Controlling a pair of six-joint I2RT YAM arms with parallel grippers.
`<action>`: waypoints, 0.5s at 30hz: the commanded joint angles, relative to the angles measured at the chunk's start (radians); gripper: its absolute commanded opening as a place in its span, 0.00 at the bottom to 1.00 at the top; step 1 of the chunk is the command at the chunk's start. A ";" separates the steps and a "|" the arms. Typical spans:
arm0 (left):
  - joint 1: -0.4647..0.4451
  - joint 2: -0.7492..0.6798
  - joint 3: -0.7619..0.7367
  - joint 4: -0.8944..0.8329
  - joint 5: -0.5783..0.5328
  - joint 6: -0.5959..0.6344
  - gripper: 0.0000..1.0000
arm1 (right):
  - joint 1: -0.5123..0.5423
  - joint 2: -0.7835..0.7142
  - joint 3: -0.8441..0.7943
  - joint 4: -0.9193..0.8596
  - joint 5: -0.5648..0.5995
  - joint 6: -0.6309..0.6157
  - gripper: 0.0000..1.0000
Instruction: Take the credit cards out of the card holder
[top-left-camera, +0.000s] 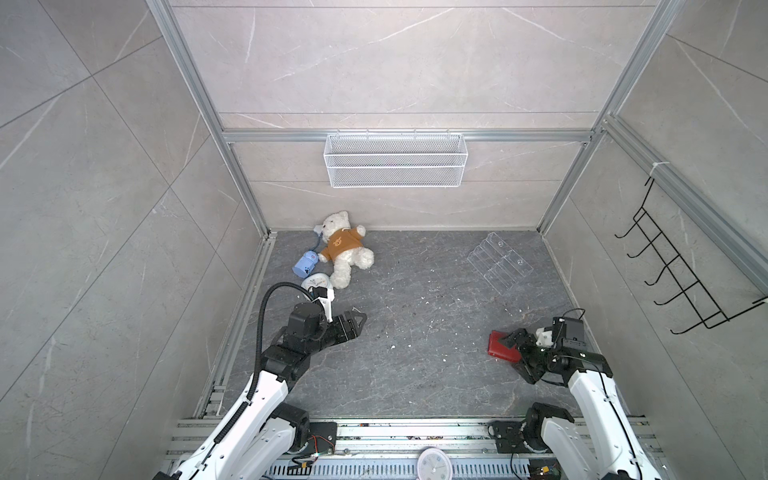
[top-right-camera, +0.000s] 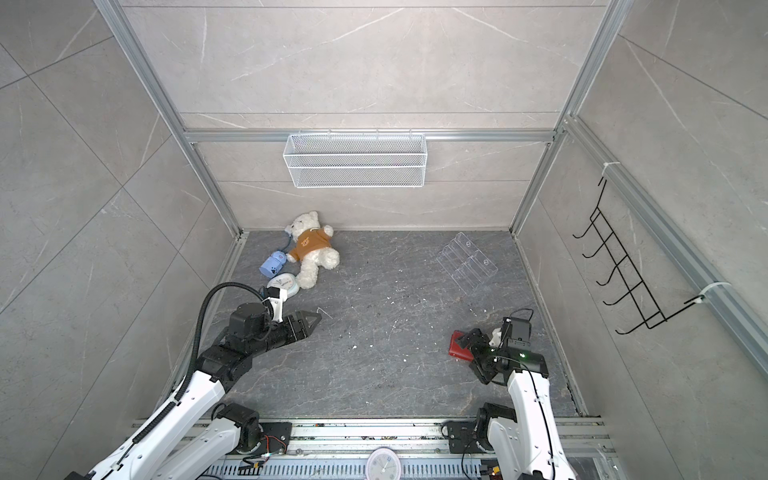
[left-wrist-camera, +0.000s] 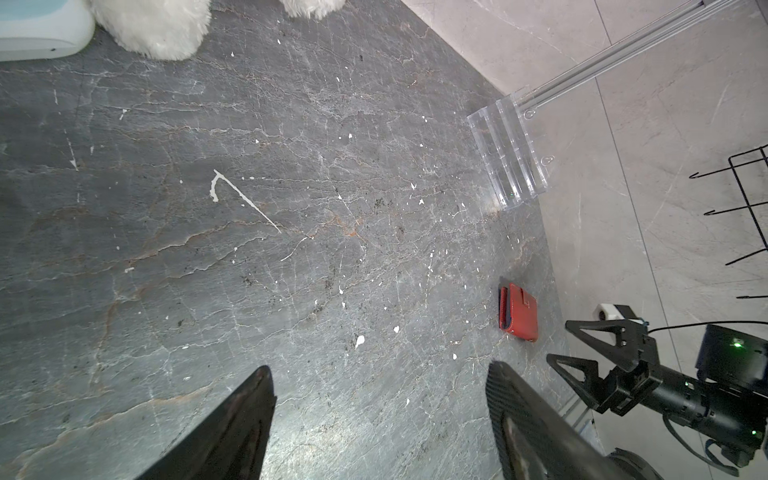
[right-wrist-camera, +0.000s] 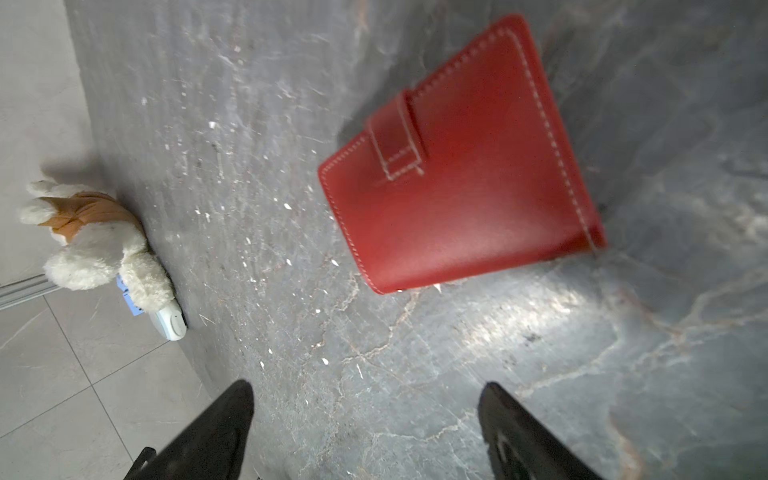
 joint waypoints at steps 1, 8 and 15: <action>-0.005 -0.017 -0.006 0.037 0.024 -0.010 0.82 | 0.005 0.023 -0.040 0.042 -0.022 0.048 0.85; -0.004 -0.010 -0.008 0.042 0.019 -0.009 0.82 | 0.005 0.090 -0.104 0.149 0.025 0.089 0.83; -0.003 -0.008 -0.003 0.022 0.017 0.003 0.82 | 0.004 0.236 -0.139 0.326 0.090 0.134 0.79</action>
